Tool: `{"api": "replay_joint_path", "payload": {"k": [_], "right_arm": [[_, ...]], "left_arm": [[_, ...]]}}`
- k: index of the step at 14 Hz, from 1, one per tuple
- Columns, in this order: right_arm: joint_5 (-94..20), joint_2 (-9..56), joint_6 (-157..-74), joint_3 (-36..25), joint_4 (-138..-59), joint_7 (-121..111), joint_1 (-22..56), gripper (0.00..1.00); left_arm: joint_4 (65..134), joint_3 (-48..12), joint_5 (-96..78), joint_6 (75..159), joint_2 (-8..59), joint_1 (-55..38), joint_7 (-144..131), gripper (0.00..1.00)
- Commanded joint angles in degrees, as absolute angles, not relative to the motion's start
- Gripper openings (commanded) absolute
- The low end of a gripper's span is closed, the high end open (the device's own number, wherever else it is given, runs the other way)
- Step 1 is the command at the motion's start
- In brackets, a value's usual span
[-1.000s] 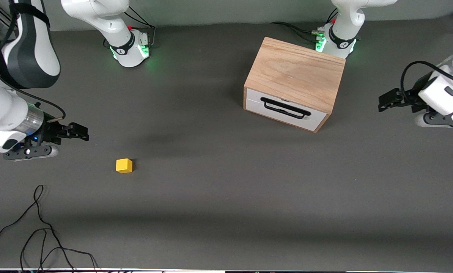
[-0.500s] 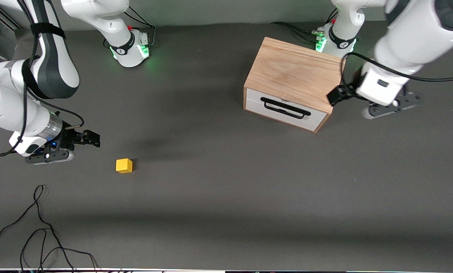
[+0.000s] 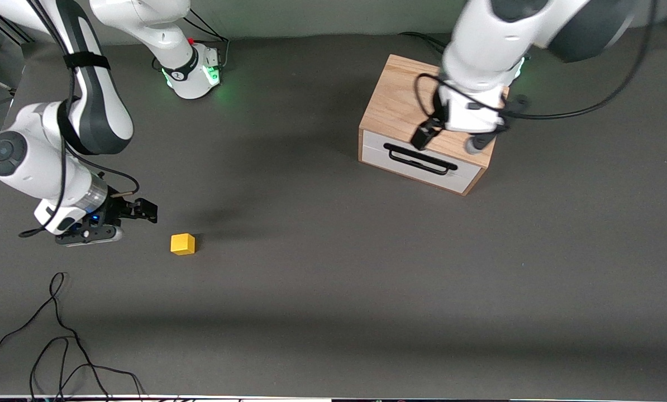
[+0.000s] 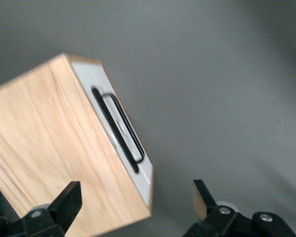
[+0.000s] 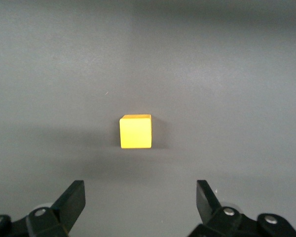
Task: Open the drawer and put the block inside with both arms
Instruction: 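Lower the right gripper onto the cube while the left gripper reaches the handle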
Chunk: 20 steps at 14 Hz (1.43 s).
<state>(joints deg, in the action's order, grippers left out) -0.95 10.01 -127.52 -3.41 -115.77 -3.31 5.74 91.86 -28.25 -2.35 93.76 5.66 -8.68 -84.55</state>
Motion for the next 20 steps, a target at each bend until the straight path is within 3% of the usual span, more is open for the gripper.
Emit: {"api": "replay_joint_path", "payload": {"k": [1,6,14,18,20], "right_arm": [[-1.1,14.1,-135.3,-3.5,-117.6,-3.1,6.1,1.0],[-1.8,23.3,-145.4,-3.2,-117.4,-2.0,6.2,1.0],[-1.8,27.2,-148.0,-1.5,-117.2,-0.4,6.2,1.0],[-1.8,28.2,-149.2,-1.5,-117.5,-0.5,6.1,1.0],[-1.8,28.2,-149.3,-1.5,-117.5,-1.1,6.1,0.93]], "left_arm": [[90.9,-27.9,-1.0,94.3,9.0,-12.2,-95.9,1.0],[93.4,-27.9,-0.9,91.8,10.8,-12.9,-99.7,1.0],[106.5,-27.1,2.2,105.4,12.5,-11.3,-98.9,1.0],[107.1,-27.0,5.4,109.8,17.1,-11.1,-99.2,1.0],[107.0,-25.9,5.5,110.7,18.0,-11.2,-99.3,1.0]]}}
